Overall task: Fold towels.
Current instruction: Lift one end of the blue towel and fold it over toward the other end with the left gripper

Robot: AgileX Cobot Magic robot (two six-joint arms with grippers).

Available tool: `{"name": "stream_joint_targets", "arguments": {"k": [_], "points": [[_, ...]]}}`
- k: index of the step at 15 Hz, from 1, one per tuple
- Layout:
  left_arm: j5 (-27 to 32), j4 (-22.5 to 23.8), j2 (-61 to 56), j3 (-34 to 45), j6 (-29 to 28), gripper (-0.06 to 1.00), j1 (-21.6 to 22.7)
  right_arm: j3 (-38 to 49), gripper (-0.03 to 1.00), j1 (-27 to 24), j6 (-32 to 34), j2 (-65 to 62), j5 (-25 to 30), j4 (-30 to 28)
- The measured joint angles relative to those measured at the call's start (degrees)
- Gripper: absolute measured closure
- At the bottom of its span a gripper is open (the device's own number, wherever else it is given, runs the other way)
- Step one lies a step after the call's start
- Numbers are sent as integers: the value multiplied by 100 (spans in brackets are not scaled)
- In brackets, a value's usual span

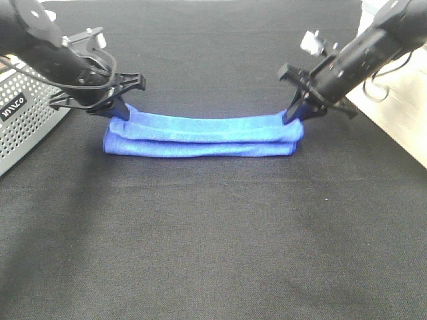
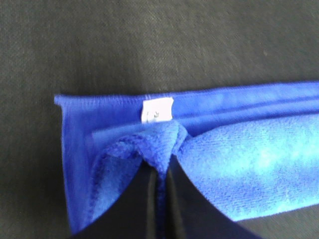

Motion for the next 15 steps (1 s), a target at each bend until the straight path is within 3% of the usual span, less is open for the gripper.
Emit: {"name": "stream_joint_targets", "arguments": {"k": [2,3,4,6,8,11,12,13,15], "points": [[-92,-6,178,-34,-29,90,0,0,96,0,0,143,-126,6],[-115,-29,235,-34,-23,83,0,0,86,0,0,160,-143,11],[-115,-29,235,-34,-23,83,0,0,86,0,0,160,-143,11],[-120,-80,281,-34,-23,50,0,0,49,0,0,160,-109,86],[-92,-86,241,-34,-29,27,0,-69,16,0,0,160,149,155],[155,201,-11,-34,-126,20,0,-132,6,0,0,80,476,155],[246,464,-97,-34,-327,19,0,-132,6,0,0,-46,561,23],[413,1014,-178,-34,-814,16,0,-132,6,0,11,-120,590,-92],[544,1301,-149,-34,-1238,14,63,-132,6,0,23,-223,625,-264]]}}
